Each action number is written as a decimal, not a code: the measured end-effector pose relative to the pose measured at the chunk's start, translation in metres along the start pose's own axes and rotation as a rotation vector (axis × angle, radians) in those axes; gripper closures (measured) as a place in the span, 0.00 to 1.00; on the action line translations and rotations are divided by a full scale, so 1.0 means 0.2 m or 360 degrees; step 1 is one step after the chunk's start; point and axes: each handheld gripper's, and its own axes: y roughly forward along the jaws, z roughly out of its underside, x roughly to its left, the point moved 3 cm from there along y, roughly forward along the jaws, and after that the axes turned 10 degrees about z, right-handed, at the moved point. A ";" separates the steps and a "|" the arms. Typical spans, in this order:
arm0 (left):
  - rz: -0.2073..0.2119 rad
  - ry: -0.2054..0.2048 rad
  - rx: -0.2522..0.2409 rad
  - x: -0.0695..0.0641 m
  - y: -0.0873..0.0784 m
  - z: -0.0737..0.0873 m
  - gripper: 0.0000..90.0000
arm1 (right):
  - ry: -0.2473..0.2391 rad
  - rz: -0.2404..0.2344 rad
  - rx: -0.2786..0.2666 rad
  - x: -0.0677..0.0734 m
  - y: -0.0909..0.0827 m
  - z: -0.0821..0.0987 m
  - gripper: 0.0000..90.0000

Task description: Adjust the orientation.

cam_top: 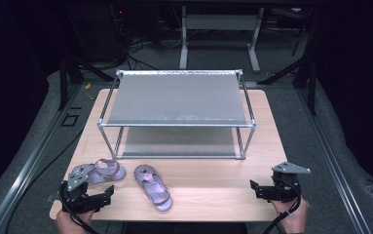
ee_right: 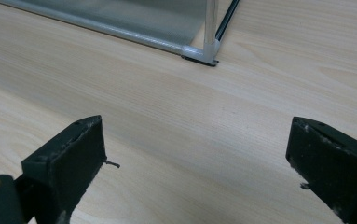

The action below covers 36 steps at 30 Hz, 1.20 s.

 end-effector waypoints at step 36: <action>-0.0091 -0.0068 0.0051 0.20 0.12 -0.26 0.21 | -0.0010 -0.0065 0.0034 0.04 0.03 -0.02 0.05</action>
